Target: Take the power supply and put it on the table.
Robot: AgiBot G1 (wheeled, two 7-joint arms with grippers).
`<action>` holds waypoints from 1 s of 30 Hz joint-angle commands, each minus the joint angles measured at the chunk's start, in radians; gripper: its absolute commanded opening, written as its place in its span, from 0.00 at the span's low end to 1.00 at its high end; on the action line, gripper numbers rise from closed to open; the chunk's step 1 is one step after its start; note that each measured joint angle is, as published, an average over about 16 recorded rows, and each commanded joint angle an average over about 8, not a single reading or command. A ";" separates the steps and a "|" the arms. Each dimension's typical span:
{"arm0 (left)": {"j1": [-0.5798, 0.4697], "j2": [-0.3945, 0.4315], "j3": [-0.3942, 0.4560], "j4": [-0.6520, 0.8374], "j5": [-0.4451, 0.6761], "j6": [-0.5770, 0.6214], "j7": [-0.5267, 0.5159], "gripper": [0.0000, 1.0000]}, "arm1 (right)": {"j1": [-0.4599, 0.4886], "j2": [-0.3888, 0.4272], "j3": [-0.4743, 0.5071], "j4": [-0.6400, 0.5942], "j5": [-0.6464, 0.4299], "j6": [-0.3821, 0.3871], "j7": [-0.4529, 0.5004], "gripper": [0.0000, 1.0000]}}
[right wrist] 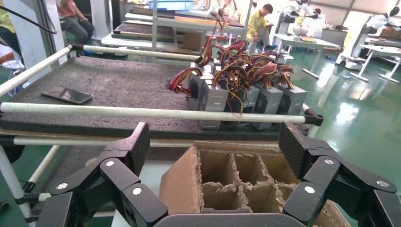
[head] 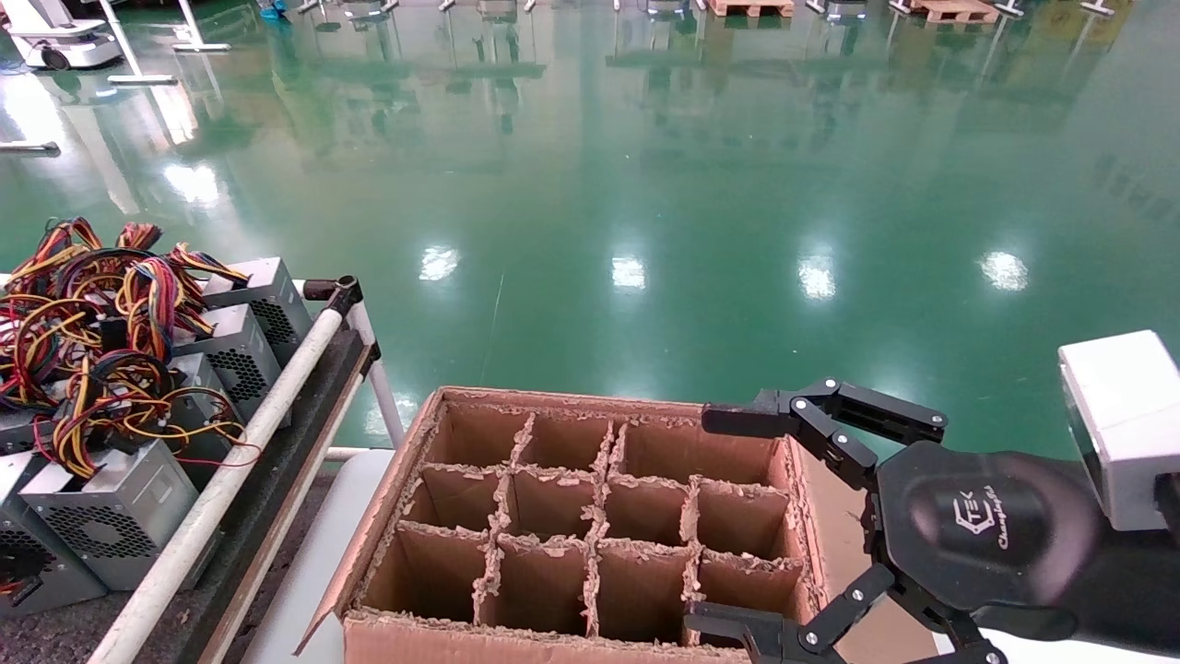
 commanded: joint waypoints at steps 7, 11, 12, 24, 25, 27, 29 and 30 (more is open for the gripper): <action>0.011 0.027 0.052 0.011 0.066 -0.036 0.021 1.00 | 0.000 0.000 0.000 0.000 0.000 0.000 0.000 1.00; -0.012 0.012 0.078 0.012 0.093 -0.032 0.023 1.00 | 0.000 0.000 0.000 0.000 0.000 0.000 0.000 1.00; -0.020 0.006 0.086 0.010 0.102 -0.029 0.023 1.00 | 0.000 0.000 0.000 0.000 0.000 0.000 0.000 1.00; -0.147 -0.064 0.178 -0.037 0.196 0.015 -0.037 1.00 | 0.000 0.000 0.000 0.000 0.000 0.000 0.000 1.00; -0.154 -0.066 0.176 -0.038 0.193 0.019 -0.054 1.00 | 0.000 0.000 0.000 0.000 0.000 0.000 0.000 1.00; -0.163 -0.068 0.167 -0.039 0.183 0.024 -0.085 1.00 | 0.000 0.000 0.000 0.000 0.000 0.000 0.000 1.00; -0.164 -0.067 0.157 -0.041 0.172 0.028 -0.112 1.00 | 0.000 0.000 0.000 0.000 0.000 0.000 0.000 1.00; -0.163 -0.067 0.154 -0.042 0.169 0.029 -0.122 1.00 | 0.000 0.000 0.000 0.000 0.000 0.000 0.000 1.00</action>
